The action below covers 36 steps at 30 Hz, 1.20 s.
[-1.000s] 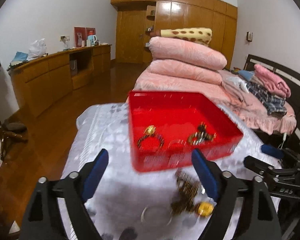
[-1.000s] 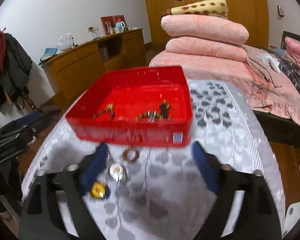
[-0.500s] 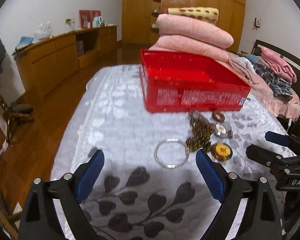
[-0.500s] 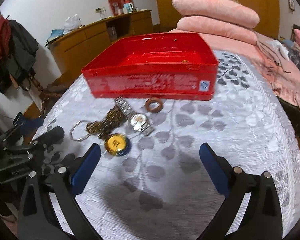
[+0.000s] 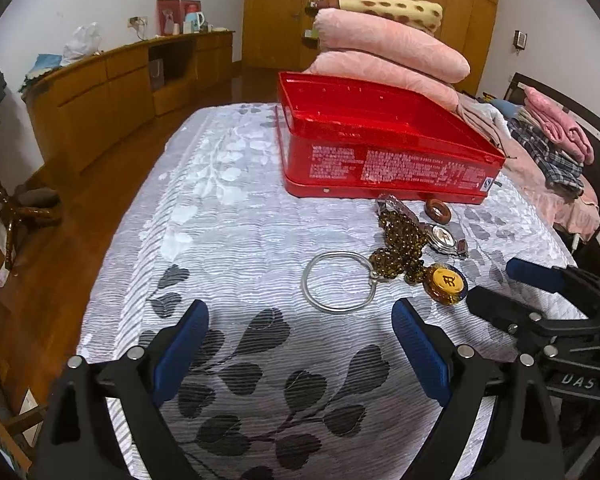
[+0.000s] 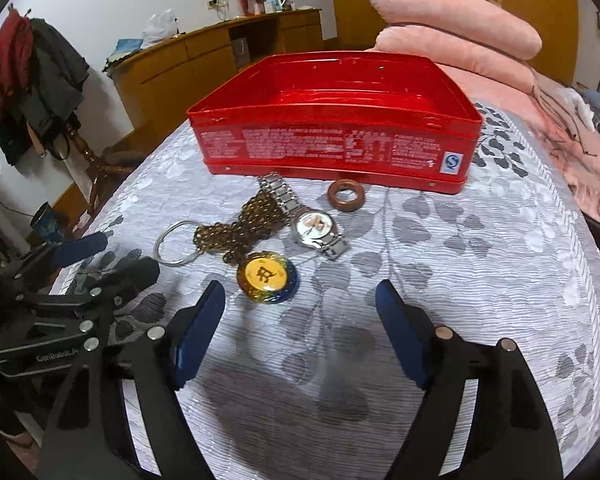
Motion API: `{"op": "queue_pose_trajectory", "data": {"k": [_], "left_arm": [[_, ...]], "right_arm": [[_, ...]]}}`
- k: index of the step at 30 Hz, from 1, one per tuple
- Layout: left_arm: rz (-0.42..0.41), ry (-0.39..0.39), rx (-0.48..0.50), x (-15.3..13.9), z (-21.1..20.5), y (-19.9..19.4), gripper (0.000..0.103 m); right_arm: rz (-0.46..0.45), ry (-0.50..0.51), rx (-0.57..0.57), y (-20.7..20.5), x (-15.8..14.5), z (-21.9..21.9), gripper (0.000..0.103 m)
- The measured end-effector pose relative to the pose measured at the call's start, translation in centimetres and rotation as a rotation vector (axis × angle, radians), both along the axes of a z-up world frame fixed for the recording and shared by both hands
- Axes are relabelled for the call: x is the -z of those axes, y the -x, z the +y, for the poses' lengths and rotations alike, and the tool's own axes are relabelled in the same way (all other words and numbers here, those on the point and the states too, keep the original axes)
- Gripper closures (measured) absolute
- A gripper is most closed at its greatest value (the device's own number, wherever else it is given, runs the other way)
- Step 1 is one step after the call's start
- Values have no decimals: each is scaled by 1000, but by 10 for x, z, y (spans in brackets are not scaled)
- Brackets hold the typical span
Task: Organize jewelry
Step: 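Move both open grippers back toward the remaining jewelry on the bedspread, then grasp the silver bangle with the left gripper while the right gripper grasps the amber bead necklace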
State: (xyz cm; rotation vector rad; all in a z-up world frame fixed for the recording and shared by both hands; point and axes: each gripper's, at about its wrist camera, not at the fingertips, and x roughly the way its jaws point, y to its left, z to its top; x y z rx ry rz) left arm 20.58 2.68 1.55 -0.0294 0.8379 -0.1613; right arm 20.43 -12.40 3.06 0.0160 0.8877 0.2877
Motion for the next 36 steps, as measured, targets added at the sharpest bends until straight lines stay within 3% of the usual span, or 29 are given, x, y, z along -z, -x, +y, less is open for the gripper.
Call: {"op": "queue_pose_trajectory", "data": {"k": [10, 13, 16, 17, 18, 24, 33, 36], "left_arm": [[71, 1, 23, 9, -15, -20, 13], [78, -10, 32, 10, -19, -25, 24], [68, -2, 13, 8, -14, -25, 43], [63, 9, 3, 8, -11, -24, 55], [61, 15, -7, 7, -8, -24, 58], [44, 72, -2, 3, 3, -16, 58], [-18, 23, -50, -9, 20, -2, 58], [-8, 38, -54, -6, 25, -3, 58]], "right_arm": [[-7, -22, 25, -1, 1, -15, 28], [-4, -33, 23, -2, 2, -18, 28], [2, -41, 24, -3, 4, -20, 28], [3, -43, 23, -4, 4, -20, 28], [4, -44, 22, -4, 4, -20, 28], [11, -37, -7, -4, 4, -11, 28], [43, -21, -72, -11, 10, 17, 28], [51, -31, -83, -14, 10, 20, 40]]}}
